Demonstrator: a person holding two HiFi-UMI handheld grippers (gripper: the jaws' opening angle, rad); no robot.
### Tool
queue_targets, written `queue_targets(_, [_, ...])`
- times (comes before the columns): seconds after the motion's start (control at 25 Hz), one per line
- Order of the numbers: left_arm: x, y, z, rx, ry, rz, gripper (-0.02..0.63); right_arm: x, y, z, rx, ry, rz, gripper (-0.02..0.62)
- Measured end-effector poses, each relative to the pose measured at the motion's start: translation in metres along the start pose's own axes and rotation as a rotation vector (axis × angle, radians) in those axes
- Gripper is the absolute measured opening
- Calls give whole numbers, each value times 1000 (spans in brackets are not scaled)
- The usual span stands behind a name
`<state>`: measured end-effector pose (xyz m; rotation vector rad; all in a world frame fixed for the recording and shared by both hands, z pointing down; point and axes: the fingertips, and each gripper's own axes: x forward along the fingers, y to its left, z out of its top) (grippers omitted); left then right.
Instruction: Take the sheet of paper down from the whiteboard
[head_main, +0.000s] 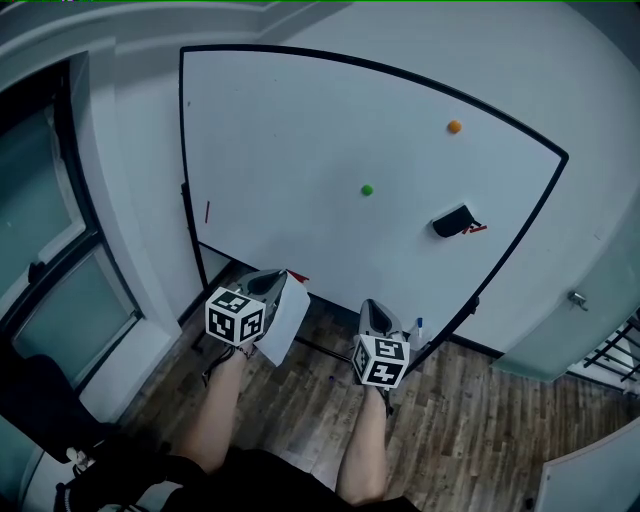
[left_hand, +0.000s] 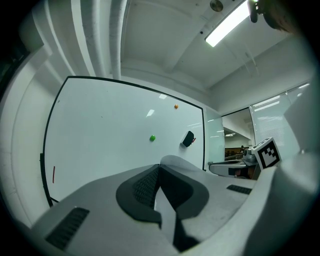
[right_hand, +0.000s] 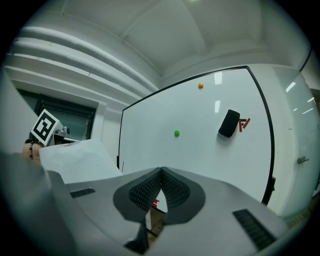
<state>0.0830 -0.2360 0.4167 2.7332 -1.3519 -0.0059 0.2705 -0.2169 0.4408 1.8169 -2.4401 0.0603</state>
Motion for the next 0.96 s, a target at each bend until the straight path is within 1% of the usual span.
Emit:
queue_targets(0.32, [-2, 3, -4, 3, 3, 11, 21, 0, -1, -8, 10, 14, 2, 25])
queue_targets(0.96, [-5, 13, -11, 15, 27, 8, 21, 13, 19, -13, 6, 24, 27, 25])
